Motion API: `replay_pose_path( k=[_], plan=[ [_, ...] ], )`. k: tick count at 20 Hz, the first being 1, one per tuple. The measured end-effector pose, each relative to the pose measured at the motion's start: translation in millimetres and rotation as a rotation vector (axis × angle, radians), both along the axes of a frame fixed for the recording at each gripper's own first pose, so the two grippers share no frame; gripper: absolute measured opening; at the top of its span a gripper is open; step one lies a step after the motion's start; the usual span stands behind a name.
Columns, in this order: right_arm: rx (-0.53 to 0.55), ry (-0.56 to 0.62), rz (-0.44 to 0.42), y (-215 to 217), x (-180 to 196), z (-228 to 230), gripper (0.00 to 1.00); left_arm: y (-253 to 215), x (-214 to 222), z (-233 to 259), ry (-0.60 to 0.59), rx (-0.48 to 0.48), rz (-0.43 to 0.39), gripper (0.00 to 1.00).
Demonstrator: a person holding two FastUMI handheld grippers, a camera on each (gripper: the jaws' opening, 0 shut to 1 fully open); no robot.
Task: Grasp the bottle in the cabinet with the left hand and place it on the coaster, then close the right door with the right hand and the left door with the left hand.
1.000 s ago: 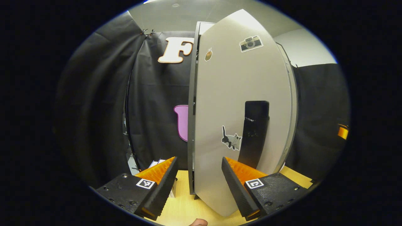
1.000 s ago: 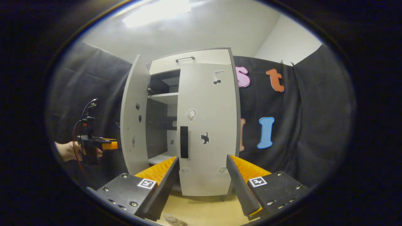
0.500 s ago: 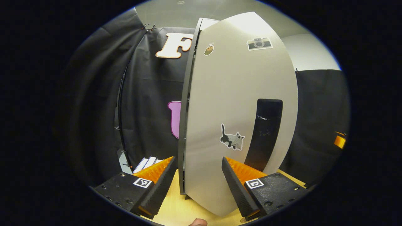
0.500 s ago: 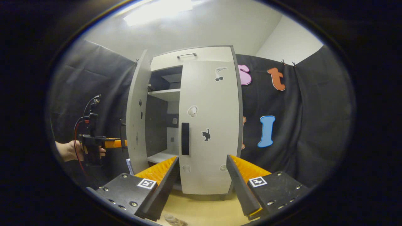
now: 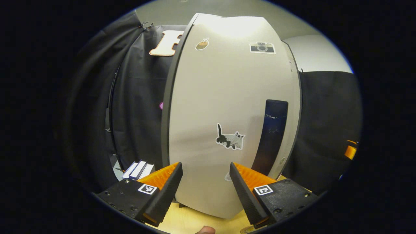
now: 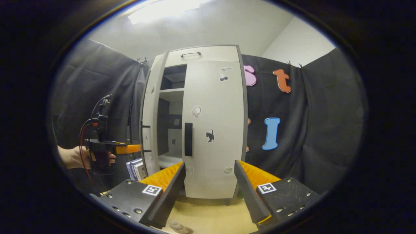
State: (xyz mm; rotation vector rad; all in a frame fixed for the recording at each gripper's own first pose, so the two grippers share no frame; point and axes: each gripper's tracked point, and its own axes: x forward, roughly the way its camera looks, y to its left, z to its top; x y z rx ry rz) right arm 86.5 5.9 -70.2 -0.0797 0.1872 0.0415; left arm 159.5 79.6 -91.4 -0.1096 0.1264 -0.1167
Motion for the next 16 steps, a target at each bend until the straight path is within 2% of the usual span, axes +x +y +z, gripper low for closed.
replay_pose_path(
  k=[1, 2, 6, 7, 8, 9, 10, 11, 12, 13, 16],
  plan=[
    [0.001, -0.002, 0.0, 2.0, -2.5, 1.3, 0.92, -5.4, -1.5, 2.1, -0.002, 0.008, 0.003, 0.87],
    [0.007, -0.003, -0.001, 5.2, -4.7, 3.9, 0.92, -9.9, -3.5, 7.5, -0.013, 0.007, 0.012, 0.93],
    [0.035, 0.007, -0.01, 17.3, -26.4, 10.2, 0.92, -29.8, -20.7, 27.8, -0.064, -0.002, 0.036, 1.0],
    [0.041, 0.013, -0.013, 18.9, -33.7, 11.2, 0.92, -32.7, -27.8, 30.8, -0.071, 0.006, 0.04, 0.93],
    [0.047, 0.017, -0.014, 21.0, -41.6, 12.2, 0.92, -35.0, -36.7, 34.7, -0.078, 0.015, 0.045, 0.96],
    [0.058, 0.017, -0.013, 23.7, -50.9, 13.6, 0.92, -38.7, -46.7, 36.8, -0.079, 0.022, 0.042, 0.93],
    [0.069, 0.013, -0.004, 27.7, -59.1, 17.3, 0.89, -43.0, -57.0, 37.1, -0.077, 0.028, 0.034, 0.96],
    [0.075, 0.0, 0.003, 30.8, -69.5, 22.4, 0.92, -45.7, -70.4, 37.3, -0.073, 0.034, 0.033, 0.93],
    [0.077, -0.011, 0.006, 31.4, -75.9, 27.6, 0.89, -46.7, -81.7, 37.4, -0.07, 0.039, 0.036, 0.96],
    [0.079, -0.019, 0.009, 32.1, -84.6, 30.7, 0.92, -48.5, -94.0, 37.7, -0.064, 0.044, 0.034, 0.96],
    [0.074, -0.026, -0.006, 27.9, -109.7, 38.0, 0.92, -49.6, -126.1, 43.1, -0.051, 0.074, 0.034, 0.96]
  ],
)
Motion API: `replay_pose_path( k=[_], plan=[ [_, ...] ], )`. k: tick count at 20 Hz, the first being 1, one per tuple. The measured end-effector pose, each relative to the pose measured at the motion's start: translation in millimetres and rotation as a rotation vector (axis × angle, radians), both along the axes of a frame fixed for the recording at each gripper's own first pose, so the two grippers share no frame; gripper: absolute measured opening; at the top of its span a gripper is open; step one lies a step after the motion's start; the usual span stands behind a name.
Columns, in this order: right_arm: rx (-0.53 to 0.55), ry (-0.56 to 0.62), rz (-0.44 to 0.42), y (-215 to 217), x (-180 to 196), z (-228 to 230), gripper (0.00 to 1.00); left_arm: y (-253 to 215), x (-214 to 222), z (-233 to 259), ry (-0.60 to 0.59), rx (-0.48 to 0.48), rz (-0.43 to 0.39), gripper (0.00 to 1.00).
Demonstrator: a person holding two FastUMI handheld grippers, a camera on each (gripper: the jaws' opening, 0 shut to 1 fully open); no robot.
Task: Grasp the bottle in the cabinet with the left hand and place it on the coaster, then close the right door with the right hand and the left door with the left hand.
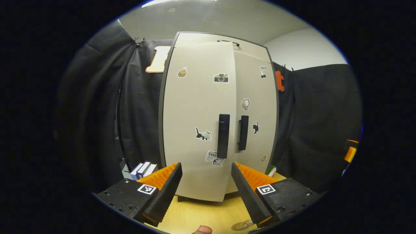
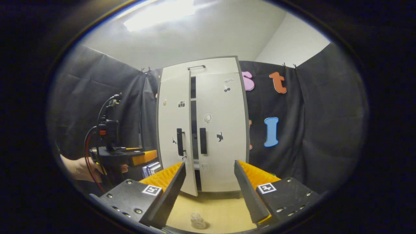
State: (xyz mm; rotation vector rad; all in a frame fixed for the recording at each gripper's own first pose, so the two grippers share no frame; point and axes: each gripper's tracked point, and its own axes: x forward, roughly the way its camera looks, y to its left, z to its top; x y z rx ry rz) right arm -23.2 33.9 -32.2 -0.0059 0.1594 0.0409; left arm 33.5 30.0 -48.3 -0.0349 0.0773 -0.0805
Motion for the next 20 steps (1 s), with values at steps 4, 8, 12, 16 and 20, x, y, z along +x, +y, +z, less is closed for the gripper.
replay_pose_path(
  k=[4, 8, 12, 16, 20],
  plan=[
    [0.029, -0.002, -0.01, -4.5, -27.6, 5.6, 0.92, 4.4, -31.4, 9.0, -0.018, 0.043, 0.024, 0.96],
    [-0.032, -0.013, -0.021, -9.5, -43.4, 8.4, 0.88, -2.9, -55.3, 7.4, -0.018, 0.051, 0.028, 0.93],
    [-0.016, -0.047, -0.017, -5.3, -37.9, 13.8, 0.92, -8.7, -64.9, -7.9, 0.019, 0.038, 0.017, 0.96],
    [0.013, -0.116, 0.04, 2.9, -29.1, 28.6, 0.89, -5.1, -59.9, -7.5, 0.007, 0.042, 0.011, 0.96],
    [-0.001, -0.151, 0.071, 10.3, -22.8, 31.7, 0.92, 9.8, -57.6, -4.7, 0.018, 0.025, 0.034, 0.96]
  ],
)
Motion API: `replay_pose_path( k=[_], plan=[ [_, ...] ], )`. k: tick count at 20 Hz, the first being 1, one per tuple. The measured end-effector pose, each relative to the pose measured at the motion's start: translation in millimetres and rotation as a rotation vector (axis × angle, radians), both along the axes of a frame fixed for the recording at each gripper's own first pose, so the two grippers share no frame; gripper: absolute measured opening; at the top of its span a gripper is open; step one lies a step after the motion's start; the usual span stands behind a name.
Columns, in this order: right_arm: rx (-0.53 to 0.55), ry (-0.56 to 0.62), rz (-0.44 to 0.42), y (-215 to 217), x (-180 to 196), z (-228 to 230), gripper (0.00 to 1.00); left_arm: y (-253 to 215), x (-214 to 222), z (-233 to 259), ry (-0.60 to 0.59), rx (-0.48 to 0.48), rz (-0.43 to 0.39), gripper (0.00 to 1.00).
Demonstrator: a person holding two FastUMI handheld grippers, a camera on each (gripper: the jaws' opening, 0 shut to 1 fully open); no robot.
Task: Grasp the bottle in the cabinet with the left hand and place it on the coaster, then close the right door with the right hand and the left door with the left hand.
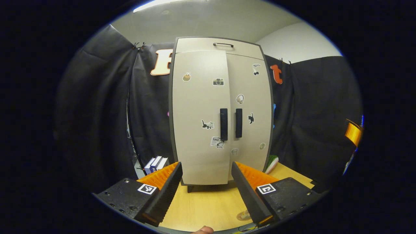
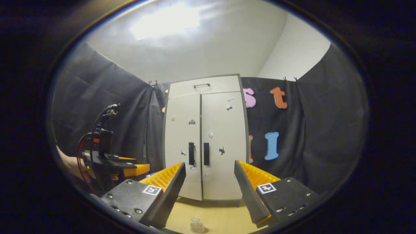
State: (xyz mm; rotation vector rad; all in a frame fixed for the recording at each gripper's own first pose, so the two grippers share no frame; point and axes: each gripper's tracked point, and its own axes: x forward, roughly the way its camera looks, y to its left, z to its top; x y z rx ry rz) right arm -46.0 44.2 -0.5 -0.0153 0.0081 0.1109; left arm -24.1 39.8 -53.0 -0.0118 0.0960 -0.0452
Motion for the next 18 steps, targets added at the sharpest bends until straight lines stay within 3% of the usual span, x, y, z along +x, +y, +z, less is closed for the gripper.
replay_pose_path(
  k=[5, 11, 18],
  plan=[
    [-0.021, 0.06, -0.001, 2.9, 11.2, -26.0, 0.92, 18.9, 1.3, -3.9, -0.008, -0.003, 0.044, 0.93],
    [-0.059, 0.073, -0.023, -1.0, 20.0, -38.6, 0.92, 26.3, 3.3, -10.0, -0.004, 0.044, 0.05, 0.97],
    [-0.024, 0.064, -0.047, -8.1, 23.4, -34.9, 0.92, 11.7, 0.2, 4.1, -0.036, 0.034, 0.011, 0.96]
  ],
)
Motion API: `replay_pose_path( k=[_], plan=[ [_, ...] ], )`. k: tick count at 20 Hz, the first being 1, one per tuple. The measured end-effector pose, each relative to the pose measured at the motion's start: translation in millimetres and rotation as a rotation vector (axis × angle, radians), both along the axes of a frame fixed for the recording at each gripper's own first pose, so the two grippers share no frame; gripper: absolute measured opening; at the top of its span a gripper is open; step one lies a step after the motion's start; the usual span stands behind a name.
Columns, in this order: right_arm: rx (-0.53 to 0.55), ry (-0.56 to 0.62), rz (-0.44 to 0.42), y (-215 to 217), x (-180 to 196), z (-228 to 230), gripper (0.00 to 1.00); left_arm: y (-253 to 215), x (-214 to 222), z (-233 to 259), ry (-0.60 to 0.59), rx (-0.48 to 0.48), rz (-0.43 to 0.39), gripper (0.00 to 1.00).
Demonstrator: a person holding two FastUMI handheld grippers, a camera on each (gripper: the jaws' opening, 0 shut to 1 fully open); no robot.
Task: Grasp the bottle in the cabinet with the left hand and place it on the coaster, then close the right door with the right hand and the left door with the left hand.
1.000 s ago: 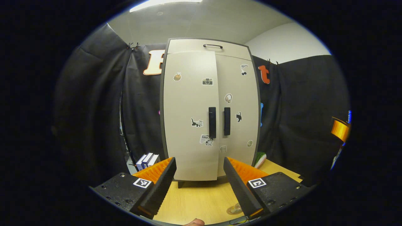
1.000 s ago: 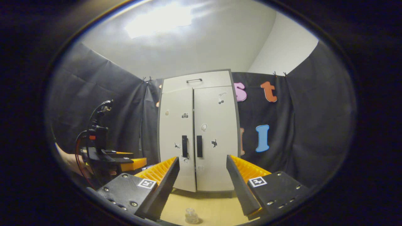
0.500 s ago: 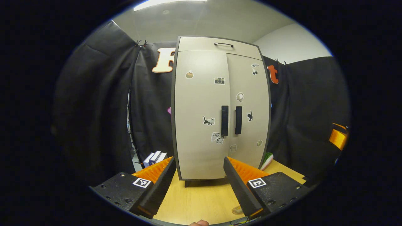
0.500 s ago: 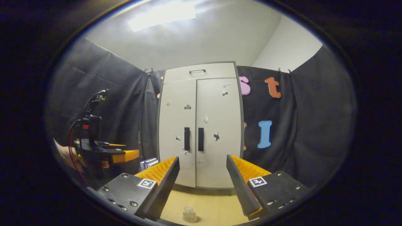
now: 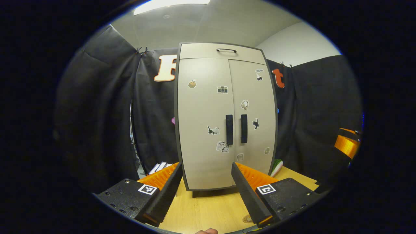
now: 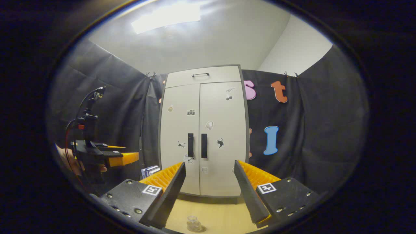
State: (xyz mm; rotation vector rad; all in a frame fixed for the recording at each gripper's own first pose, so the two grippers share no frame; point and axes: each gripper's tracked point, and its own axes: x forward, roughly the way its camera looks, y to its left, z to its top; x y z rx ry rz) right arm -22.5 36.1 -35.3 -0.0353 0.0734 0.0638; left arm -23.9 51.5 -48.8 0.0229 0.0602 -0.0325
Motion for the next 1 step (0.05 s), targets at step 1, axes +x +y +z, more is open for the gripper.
replay_pose_path(
  k=[1],
  plan=[
    [0.001, -0.002, -0.001, 0.7, -0.9, 1.2, 0.92, -1.9, -0.1, -0.4, 0.003, 0.0, -0.008, 0.96]
  ],
)
